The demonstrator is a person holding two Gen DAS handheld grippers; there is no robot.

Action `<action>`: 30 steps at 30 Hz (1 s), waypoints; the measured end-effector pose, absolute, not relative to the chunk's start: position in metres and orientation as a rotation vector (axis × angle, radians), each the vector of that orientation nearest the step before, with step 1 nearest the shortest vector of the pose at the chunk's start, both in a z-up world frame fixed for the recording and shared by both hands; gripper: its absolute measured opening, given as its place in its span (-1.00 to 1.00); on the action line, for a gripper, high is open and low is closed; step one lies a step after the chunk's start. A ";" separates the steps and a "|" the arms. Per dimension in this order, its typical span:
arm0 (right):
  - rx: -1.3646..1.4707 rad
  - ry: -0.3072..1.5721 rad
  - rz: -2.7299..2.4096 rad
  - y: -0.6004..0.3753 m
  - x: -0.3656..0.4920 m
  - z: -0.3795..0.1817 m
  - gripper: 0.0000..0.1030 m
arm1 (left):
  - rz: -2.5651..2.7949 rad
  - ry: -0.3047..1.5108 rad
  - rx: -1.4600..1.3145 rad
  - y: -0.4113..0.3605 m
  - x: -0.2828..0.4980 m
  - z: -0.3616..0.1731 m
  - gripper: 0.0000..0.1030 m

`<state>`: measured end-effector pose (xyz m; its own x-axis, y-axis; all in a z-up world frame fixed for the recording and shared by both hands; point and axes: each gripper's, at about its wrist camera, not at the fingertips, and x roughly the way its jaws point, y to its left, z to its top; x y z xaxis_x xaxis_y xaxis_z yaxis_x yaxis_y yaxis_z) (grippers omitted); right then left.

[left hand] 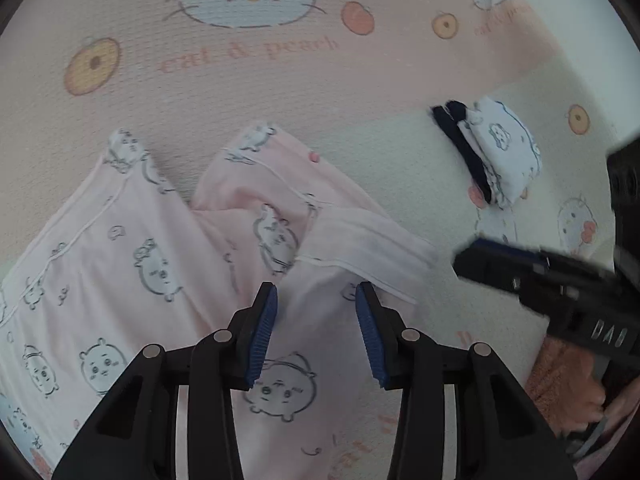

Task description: Fold clothes

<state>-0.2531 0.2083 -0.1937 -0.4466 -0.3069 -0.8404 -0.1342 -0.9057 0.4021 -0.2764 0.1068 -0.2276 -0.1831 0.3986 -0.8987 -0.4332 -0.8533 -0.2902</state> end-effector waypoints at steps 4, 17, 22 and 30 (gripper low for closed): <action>1.583 -0.411 -2.433 0.188 -0.293 -0.197 -0.15 | 1.942 0.060 -1.530 0.116 -0.246 -0.227 -0.17; 1.964 -0.087 -2.320 0.194 -0.254 -0.239 -0.15 | 1.997 0.129 -1.490 0.114 -0.246 -0.224 -0.17; 1.931 -0.369 -2.380 0.227 -0.257 -0.225 -0.15 | 1.919 0.227 -1.406 0.139 -0.230 -0.219 -0.17; 1.940 -0.530 -2.410 0.253 -0.264 -0.222 -0.15 | 1.913 0.275 -1.528 0.157 -0.240 -0.243 -0.49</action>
<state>-0.2636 0.2525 -0.2225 -0.2362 -0.2109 -0.9485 -0.2068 -0.9429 0.2612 -0.2400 0.1566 -0.2426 -0.0949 0.3633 -0.9268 -0.6099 -0.7571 -0.2343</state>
